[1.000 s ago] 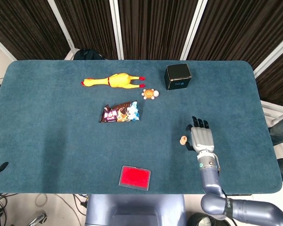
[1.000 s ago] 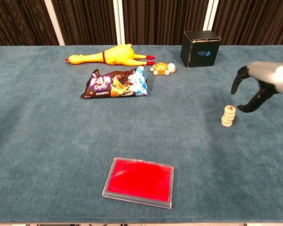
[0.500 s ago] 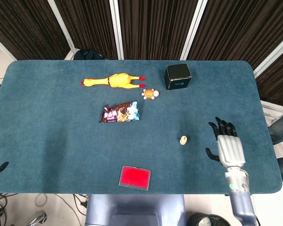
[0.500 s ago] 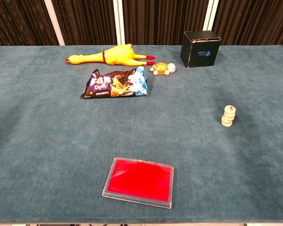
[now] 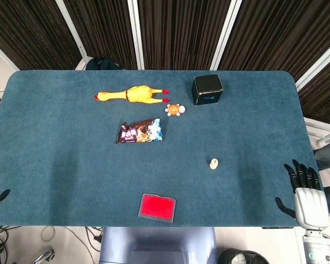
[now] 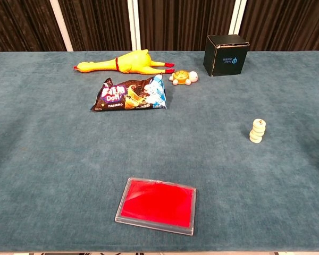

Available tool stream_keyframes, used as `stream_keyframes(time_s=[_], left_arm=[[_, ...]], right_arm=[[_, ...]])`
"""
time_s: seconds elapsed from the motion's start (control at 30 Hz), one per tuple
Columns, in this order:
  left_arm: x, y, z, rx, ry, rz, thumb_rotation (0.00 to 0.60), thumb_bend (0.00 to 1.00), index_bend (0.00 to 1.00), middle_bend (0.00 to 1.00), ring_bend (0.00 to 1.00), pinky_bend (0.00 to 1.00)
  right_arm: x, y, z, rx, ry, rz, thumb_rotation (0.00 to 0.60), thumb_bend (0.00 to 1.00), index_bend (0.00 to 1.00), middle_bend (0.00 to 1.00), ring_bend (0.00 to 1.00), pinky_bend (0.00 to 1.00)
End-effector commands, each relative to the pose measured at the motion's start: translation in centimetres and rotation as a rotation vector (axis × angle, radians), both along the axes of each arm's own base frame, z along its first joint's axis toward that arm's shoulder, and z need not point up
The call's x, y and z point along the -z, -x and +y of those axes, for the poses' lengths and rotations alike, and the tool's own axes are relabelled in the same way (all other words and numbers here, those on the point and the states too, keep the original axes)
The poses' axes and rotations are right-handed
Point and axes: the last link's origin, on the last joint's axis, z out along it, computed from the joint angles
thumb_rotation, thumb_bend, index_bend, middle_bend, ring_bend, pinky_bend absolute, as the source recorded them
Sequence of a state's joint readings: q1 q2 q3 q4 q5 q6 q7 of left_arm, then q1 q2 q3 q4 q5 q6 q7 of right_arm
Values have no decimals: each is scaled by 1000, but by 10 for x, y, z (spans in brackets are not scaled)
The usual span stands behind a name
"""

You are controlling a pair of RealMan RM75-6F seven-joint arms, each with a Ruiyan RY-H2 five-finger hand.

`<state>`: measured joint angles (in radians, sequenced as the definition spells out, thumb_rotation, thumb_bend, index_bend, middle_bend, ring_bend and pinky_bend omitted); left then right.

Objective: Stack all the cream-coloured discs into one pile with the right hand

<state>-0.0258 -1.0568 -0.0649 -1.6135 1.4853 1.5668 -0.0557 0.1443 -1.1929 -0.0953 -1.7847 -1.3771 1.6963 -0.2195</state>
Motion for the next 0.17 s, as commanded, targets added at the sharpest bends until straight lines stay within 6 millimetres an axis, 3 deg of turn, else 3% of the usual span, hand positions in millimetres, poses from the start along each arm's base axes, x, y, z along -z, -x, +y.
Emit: stream_keyframes(time_s=[0.03, 0.17], left_arm=[[0, 0, 0, -1, 1, 1, 600, 103, 130, 0, 0, 29], [0, 0, 0, 1, 0, 2, 600, 104, 130, 0, 0, 29]], right_arm=[[-1, 1, -2, -12, 10, 15, 600, 293, 110, 0, 0, 0], [-1, 1, -1, -4, 19, 9, 600, 294, 110, 0, 0, 0]])
